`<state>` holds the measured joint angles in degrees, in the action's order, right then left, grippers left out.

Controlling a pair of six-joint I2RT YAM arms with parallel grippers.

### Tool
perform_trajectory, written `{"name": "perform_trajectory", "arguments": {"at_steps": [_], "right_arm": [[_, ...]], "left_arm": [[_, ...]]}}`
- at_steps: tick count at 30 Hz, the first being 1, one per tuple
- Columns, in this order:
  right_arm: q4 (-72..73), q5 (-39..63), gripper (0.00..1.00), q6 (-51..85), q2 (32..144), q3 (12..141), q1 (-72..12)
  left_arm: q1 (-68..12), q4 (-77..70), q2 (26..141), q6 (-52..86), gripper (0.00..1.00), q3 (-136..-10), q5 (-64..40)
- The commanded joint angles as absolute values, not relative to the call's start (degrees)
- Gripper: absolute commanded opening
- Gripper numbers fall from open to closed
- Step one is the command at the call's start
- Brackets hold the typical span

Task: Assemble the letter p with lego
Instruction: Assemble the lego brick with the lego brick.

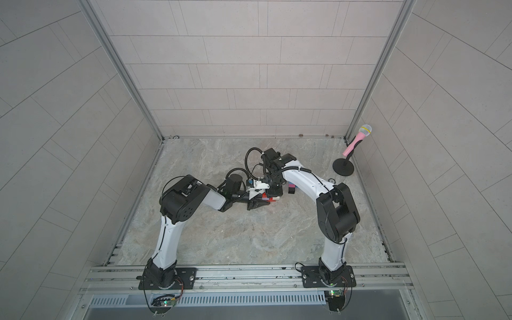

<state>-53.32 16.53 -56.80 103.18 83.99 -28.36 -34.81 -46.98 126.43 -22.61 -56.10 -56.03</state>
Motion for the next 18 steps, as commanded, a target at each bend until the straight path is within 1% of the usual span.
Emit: {"name": "perform_trajectory", "arguments": {"at_steps": [1, 9, 18], "right_arm": [[-56.3, 13.6, 0.01, -57.0, 106.8, 81.7, -28.4], [-56.4, 11.3, 0.01, -56.2, 108.4, 79.9, -28.5], [-57.0, 9.3, 0.01, -55.6, 112.9, 80.0, -28.6]], "left_arm": [[-35.1, -31.3, 132.1, -23.3, 0.00, -54.1, -49.5], [-35.1, -31.0, 132.3, -23.2, 0.00, -54.3, -49.2], [-35.1, -30.7, 132.4, -23.1, 0.00, -54.5, -48.9]]}}
